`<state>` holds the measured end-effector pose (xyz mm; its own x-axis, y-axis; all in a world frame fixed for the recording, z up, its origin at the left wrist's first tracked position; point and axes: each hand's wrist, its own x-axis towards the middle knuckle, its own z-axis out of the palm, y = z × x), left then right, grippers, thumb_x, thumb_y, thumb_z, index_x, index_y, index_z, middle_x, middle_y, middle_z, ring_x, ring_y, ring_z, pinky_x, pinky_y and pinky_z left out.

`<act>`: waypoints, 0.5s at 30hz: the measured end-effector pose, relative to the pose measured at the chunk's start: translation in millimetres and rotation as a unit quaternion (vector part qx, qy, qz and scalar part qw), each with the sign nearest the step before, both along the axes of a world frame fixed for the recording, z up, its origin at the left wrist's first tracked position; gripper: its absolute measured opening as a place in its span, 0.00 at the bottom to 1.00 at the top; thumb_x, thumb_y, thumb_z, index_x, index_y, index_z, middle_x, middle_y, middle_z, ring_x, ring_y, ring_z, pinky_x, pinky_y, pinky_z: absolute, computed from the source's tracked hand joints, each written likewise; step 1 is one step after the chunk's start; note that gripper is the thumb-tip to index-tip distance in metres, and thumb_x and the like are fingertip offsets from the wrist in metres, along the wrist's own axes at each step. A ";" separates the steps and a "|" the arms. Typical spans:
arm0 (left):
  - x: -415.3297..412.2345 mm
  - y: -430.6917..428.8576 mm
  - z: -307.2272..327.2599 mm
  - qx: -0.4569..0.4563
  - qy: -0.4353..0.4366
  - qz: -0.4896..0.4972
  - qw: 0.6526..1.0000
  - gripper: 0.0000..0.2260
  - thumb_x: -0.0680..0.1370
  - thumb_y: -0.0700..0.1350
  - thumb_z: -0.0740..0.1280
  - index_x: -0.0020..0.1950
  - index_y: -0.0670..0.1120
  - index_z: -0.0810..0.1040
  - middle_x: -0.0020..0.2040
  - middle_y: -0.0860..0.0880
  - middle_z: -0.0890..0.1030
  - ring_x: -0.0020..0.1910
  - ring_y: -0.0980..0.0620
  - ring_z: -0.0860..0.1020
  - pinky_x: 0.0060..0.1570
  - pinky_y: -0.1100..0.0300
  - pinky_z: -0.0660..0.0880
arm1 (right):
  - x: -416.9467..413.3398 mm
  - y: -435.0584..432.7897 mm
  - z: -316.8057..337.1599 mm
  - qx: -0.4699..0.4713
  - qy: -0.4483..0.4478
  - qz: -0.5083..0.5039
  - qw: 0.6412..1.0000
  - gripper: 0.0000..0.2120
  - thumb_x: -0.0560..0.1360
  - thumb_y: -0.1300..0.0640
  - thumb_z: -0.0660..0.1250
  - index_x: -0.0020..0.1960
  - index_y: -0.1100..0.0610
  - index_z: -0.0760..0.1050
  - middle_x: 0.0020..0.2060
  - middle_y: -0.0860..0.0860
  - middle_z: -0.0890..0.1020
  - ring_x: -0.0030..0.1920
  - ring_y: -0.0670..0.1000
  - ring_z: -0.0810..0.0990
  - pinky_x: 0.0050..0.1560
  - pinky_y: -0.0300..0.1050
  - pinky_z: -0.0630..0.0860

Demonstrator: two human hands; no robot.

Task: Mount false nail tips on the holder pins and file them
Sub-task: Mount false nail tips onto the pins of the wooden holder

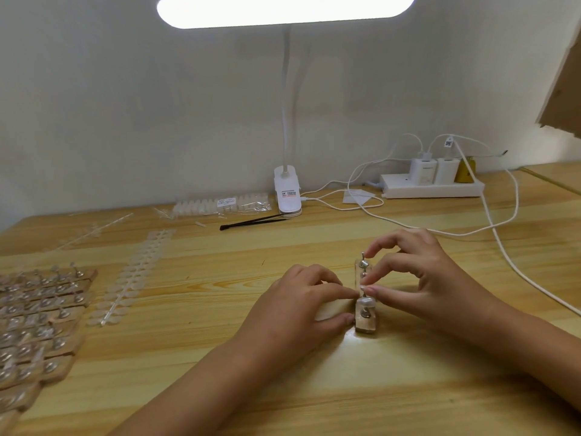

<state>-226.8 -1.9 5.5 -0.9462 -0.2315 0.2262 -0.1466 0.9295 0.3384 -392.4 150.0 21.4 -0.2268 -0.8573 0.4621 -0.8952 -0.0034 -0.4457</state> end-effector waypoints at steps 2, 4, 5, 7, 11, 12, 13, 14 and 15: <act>-0.4 -0.1 0.3 -0.001 -0.005 -0.002 1.000 0.17 0.78 0.60 0.64 0.67 0.65 0.74 0.61 0.64 0.72 0.61 0.61 0.66 0.60 0.57 0.70 | -0.9 -0.3 0.0 0.003 0.016 0.005 1.000 0.15 0.68 0.37 0.65 0.44 0.46 0.83 0.54 0.39 0.76 0.62 0.39 0.64 0.61 0.25 0.56; 0.0 -0.6 3.0 0.010 -0.019 -0.009 1.000 0.17 0.79 0.59 0.63 0.68 0.64 0.74 0.61 0.63 0.72 0.62 0.60 0.66 0.61 0.57 0.69 | -1.0 -1.4 0.5 0.004 0.047 0.010 0.999 0.16 0.69 0.39 0.65 0.43 0.48 0.84 0.53 0.42 0.78 0.59 0.44 0.66 0.61 0.30 0.59; 0.3 -1.4 5.8 0.022 -0.029 -0.013 0.999 0.16 0.80 0.57 0.63 0.68 0.63 0.74 0.62 0.62 0.73 0.62 0.60 0.67 0.62 0.58 0.69 | -0.4 -2.0 1.1 0.000 0.070 0.011 0.998 0.14 0.69 0.41 0.66 0.43 0.50 0.84 0.51 0.44 0.78 0.58 0.47 0.67 0.60 0.34 0.62; 2.7 -4.8 15.6 0.058 -0.049 -0.009 0.997 0.16 0.81 0.54 0.63 0.69 0.60 0.74 0.62 0.60 0.74 0.61 0.61 0.69 0.62 0.59 0.70 | 1.5 -3.4 1.8 -0.019 0.116 0.012 0.993 0.10 0.69 0.48 0.68 0.42 0.53 0.83 0.48 0.49 0.80 0.55 0.51 0.71 0.56 0.40 0.65; 18.4 -16.3 42.3 0.066 -0.152 0.017 0.986 0.13 0.78 0.56 0.66 0.63 0.59 0.77 0.56 0.61 0.72 0.53 0.62 0.73 0.56 0.64 0.73 | 2.7 -4.6 0.3 -0.041 0.161 0.015 0.986 0.06 0.70 0.52 0.71 0.42 0.54 0.82 0.46 0.50 0.80 0.53 0.51 0.72 0.52 0.43 0.69; 23.7 -17.7 47.3 0.056 -0.192 0.018 0.980 0.14 0.76 0.59 0.68 0.61 0.61 0.76 0.56 0.62 0.71 0.54 0.63 0.73 0.56 0.63 0.73 | 2.4 -4.1 -1.3 -0.042 0.168 0.014 0.985 0.05 0.69 0.53 0.74 0.42 0.55 0.82 0.46 0.51 0.79 0.53 0.51 0.72 0.51 0.44 0.70; 29.0 -17.6 51.3 0.049 -0.226 0.022 0.973 0.17 0.73 0.62 0.69 0.61 0.63 0.74 0.56 0.63 0.69 0.55 0.63 0.73 0.56 0.62 0.73 | 2.5 -3.6 -3.1 -0.037 0.170 0.011 0.985 0.06 0.68 0.55 0.76 0.43 0.55 0.82 0.47 0.51 0.79 0.54 0.51 0.71 0.51 0.46 0.72; 33.7 -16.7 54.1 0.039 -0.252 0.026 0.967 0.20 0.71 0.64 0.70 0.60 0.64 0.72 0.56 0.64 0.68 0.56 0.64 0.72 0.54 0.62 0.73 | 2.7 -2.8 -5.0 -0.029 0.167 0.010 0.986 0.07 0.68 0.55 0.77 0.44 0.54 0.81 0.48 0.50 0.79 0.55 0.51 0.71 0.51 0.48 0.74; 37.3 -14.7 55.5 0.028 -0.269 0.028 0.962 0.21 0.70 0.65 0.71 0.59 0.65 0.71 0.57 0.65 0.67 0.57 0.64 0.71 0.52 0.63 0.72 | 2.7 -1.8 -6.9 -0.023 0.161 0.012 0.987 0.09 0.67 0.56 0.77 0.46 0.54 0.81 0.50 0.50 0.79 0.56 0.51 0.70 0.53 0.48 0.74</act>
<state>-189.5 -16.7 61.1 -0.9085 -0.2829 -0.3076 -0.3637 0.8978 0.2485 -389.7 148.2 14.5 -0.0428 -0.8375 0.5448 -0.9897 -0.0389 -0.1376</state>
